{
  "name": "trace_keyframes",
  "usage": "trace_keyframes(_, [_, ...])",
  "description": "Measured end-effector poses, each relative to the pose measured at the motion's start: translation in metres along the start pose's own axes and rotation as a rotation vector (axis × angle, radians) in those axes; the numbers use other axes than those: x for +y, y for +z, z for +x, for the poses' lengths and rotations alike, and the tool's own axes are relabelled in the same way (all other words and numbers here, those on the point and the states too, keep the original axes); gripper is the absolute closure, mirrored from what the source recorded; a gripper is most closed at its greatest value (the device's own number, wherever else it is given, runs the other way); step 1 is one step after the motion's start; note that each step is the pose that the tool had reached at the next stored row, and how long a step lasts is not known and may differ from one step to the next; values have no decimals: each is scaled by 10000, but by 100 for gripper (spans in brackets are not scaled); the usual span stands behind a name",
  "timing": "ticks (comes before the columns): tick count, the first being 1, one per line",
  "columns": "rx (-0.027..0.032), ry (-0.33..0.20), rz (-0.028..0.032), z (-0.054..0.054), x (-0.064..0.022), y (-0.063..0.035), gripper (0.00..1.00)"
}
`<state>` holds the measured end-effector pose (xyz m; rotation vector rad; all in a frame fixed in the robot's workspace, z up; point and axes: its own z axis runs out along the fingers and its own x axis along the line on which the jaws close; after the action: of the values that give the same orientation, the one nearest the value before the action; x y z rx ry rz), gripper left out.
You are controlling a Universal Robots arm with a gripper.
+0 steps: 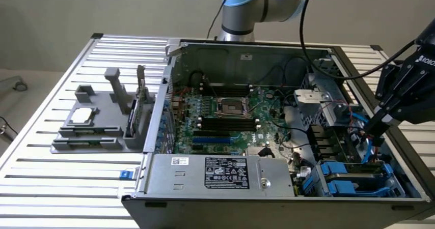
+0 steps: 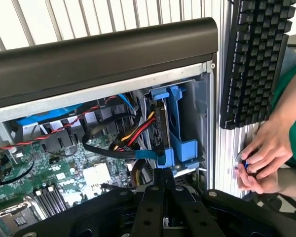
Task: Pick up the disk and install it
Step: 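Insert the second disk wire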
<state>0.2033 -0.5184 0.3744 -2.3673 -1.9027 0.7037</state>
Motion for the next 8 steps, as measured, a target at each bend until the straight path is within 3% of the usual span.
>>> trace_keyframes(8, [-38, -25, -17, 4, 29, -8, 89])
